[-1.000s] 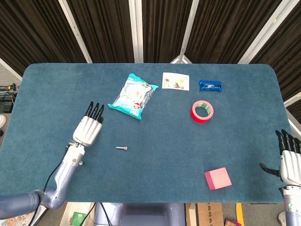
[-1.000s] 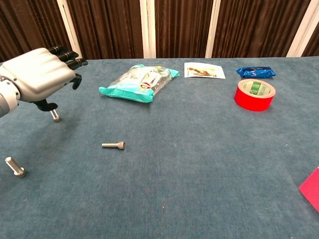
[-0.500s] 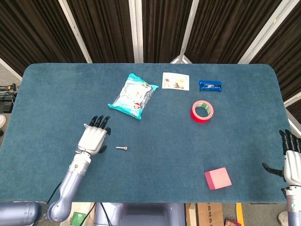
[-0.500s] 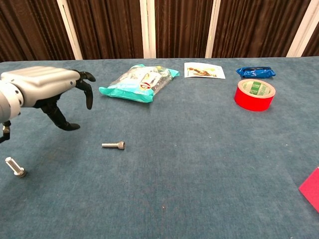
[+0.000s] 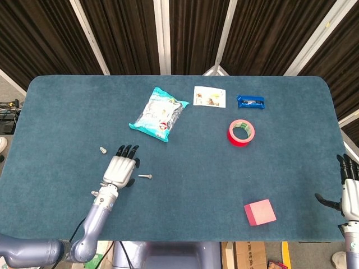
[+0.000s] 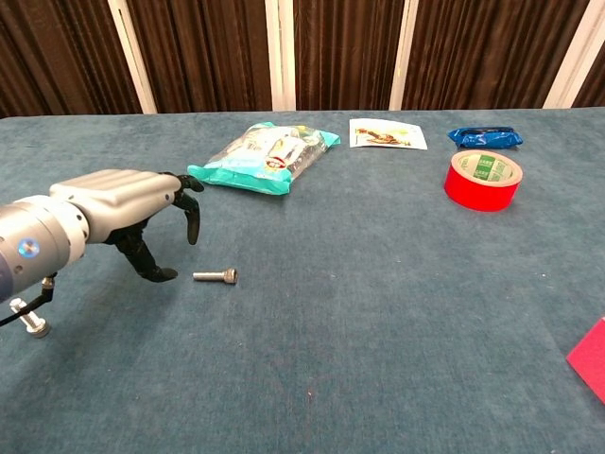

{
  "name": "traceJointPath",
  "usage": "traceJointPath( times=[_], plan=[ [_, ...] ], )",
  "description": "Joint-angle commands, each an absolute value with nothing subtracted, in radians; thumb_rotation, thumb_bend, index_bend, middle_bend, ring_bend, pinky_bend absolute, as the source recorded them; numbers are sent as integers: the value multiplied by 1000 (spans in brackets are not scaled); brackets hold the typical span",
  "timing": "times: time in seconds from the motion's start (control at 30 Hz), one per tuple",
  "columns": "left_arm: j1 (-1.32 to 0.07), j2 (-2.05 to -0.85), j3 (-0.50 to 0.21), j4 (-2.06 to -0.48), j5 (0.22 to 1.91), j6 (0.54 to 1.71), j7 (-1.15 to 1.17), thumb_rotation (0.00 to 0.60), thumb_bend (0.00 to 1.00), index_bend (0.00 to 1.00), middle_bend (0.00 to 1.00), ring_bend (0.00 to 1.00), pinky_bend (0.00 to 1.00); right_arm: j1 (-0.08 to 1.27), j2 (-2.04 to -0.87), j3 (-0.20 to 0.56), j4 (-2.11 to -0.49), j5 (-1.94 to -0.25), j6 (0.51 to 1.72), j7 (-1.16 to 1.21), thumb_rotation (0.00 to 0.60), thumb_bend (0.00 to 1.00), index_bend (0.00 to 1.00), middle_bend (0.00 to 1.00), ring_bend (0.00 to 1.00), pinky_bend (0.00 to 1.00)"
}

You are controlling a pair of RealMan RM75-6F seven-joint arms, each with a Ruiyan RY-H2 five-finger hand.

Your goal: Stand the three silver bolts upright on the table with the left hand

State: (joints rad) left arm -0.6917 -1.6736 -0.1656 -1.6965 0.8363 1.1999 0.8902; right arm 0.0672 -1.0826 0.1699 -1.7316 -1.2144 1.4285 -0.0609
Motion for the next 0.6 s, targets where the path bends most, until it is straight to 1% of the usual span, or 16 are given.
traceJointPath(
  times=[0.03, 0.6],
  plan=[
    [-695, -1695, -150, -1664, 863, 1195, 867, 600, 378, 440, 32, 0, 0, 66, -1080, 169, -1732, -1216, 1429, -56, 600, 0, 1, 0, 0, 0],
    [-695, -1751, -111, -1552, 937, 1172, 791, 600, 402, 465, 34, 0, 0, 62, -1072, 171, -1735, -1212, 1428, -42, 600, 0, 1, 0, 0, 0]
  ],
)
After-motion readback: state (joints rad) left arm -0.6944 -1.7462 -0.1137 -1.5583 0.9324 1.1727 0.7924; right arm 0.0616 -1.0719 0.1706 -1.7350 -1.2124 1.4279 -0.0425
